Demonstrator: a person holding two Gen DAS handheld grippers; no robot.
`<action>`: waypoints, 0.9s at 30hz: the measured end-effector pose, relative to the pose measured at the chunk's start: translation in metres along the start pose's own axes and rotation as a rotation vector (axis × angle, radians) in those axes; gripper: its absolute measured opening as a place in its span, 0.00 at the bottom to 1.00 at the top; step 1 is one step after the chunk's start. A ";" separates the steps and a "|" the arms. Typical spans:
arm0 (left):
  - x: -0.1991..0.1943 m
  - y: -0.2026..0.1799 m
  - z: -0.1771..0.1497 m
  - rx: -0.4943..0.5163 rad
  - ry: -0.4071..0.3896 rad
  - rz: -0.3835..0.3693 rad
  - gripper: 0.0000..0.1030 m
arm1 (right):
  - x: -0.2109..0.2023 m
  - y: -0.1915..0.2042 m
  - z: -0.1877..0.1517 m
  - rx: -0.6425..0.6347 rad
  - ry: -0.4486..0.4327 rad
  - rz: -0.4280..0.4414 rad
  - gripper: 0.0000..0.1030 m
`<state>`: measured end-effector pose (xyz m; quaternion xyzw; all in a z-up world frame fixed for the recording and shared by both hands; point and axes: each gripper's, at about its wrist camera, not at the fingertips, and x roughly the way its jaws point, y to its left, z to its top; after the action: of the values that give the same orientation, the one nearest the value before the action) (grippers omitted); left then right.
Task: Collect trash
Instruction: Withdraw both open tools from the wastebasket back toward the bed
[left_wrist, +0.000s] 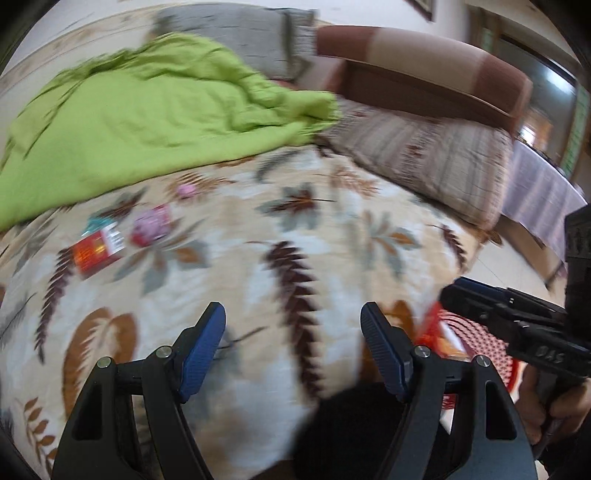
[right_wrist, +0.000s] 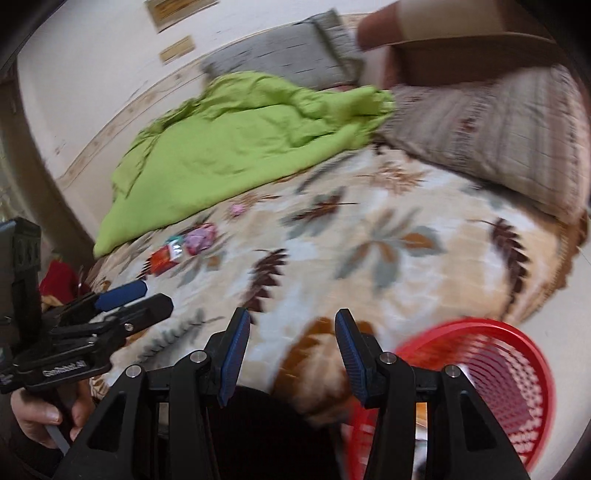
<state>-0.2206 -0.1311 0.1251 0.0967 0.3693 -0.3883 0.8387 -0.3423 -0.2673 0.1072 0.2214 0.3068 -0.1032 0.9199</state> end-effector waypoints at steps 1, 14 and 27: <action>0.000 0.013 -0.001 -0.024 0.000 0.016 0.72 | 0.006 0.006 0.002 0.000 0.009 0.019 0.50; 0.008 0.167 -0.007 -0.282 0.008 0.193 0.72 | 0.118 0.103 0.017 -0.043 0.155 0.141 0.50; 0.095 0.292 0.076 -0.338 0.002 0.212 0.74 | 0.162 0.118 0.029 -0.031 0.087 0.142 0.50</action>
<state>0.0723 -0.0220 0.0772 -0.0066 0.4178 -0.2301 0.8789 -0.1606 -0.1855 0.0700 0.2328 0.3318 -0.0234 0.9139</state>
